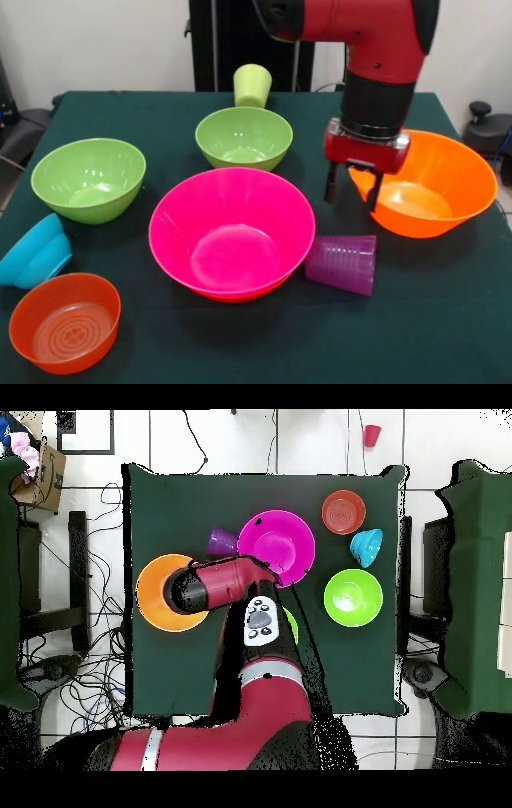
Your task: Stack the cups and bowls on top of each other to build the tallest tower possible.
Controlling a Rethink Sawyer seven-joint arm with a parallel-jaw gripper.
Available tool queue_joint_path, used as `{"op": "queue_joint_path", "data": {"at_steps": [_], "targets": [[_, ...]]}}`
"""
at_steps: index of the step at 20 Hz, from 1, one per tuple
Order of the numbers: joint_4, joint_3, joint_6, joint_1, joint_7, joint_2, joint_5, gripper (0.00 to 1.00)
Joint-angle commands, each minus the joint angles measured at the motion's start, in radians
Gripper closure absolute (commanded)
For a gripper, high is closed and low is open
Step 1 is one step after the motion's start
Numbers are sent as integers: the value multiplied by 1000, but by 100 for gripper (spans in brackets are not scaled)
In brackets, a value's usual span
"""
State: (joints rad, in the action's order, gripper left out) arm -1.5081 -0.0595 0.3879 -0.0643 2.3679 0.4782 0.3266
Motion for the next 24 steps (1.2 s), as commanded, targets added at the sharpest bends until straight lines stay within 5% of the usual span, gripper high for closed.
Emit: {"op": "queue_joint_path", "data": {"at_steps": [1,9,16,24], "targets": [[-13,-10,-13,95,180,-34,-71,0],[58,88,78,189,177,-11,-129,0],[142,65,170,117,-12,11,-124,0],[192,43,211,90,-44,3,-106,0]]}}
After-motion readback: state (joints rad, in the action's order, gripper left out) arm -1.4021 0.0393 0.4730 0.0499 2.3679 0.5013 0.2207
